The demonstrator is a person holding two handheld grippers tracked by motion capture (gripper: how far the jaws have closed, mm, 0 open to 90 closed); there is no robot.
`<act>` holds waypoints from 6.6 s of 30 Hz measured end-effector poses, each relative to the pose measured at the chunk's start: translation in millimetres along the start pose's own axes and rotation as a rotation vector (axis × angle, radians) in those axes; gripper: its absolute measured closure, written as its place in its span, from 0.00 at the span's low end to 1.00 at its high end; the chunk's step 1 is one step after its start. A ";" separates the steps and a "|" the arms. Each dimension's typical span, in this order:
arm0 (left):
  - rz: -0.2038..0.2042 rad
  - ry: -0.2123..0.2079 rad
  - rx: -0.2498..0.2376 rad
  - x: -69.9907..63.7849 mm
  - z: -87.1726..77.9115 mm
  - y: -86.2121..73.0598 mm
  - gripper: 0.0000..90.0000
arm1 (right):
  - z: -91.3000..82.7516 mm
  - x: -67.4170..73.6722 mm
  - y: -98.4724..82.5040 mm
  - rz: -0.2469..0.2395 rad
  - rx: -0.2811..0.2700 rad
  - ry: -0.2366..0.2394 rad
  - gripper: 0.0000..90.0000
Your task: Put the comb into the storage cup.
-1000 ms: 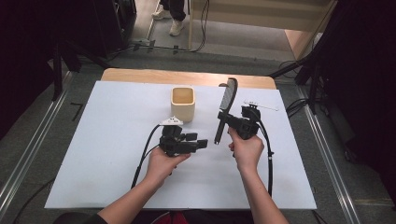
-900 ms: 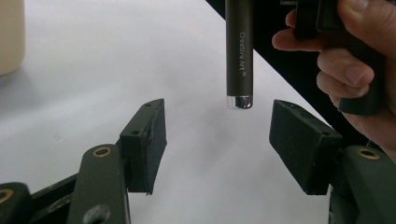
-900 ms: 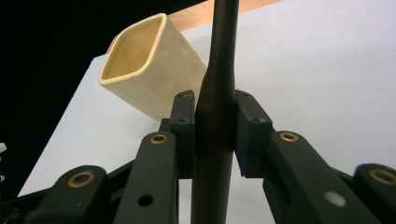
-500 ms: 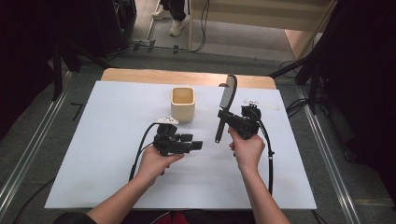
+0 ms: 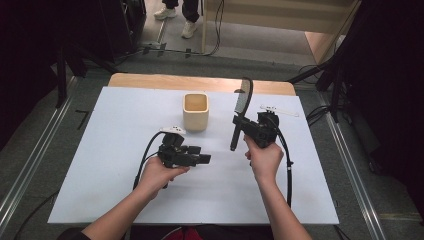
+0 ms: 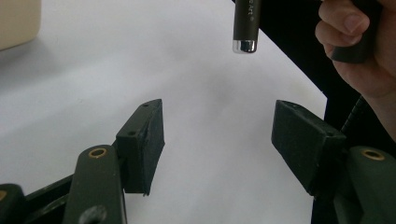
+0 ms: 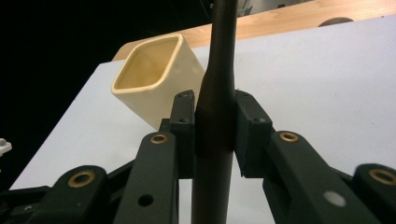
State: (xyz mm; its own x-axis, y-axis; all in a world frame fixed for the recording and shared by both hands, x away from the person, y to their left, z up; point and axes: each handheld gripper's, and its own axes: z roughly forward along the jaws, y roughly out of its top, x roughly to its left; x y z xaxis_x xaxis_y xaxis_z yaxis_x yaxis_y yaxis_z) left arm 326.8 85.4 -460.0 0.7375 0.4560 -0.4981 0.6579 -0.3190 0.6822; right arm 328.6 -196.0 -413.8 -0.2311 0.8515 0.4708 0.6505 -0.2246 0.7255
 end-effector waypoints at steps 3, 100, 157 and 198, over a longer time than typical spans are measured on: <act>0.003 -0.002 0.009 -0.4 -1.4 -1.0 0.40 | -0.5 0.7 1.4 -0.005 -0.006 0.001 0.78; 0.099 0.104 0.110 27.1 -89.4 -52.2 0.38 | 46.5 68.5 68.8 -0.169 -0.134 0.037 0.78; 0.082 0.118 0.110 35.1 -99.8 -60.8 0.38 | 104.7 99.3 79.0 -0.235 -0.285 -0.063 0.78; 0.073 0.113 0.108 38.1 -99.8 -61.9 0.38 | 133.0 84.6 49.1 -0.215 -0.272 -0.095 0.78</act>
State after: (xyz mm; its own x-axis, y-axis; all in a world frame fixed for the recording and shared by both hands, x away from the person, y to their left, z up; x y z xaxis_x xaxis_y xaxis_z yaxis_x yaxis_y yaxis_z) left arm 299.0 205.4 -467.8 0.7661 0.5168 -0.3822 0.6205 -0.4394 0.6495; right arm 437.2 -72.0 -405.2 -0.2649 0.9304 0.2534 0.3750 -0.1427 0.9160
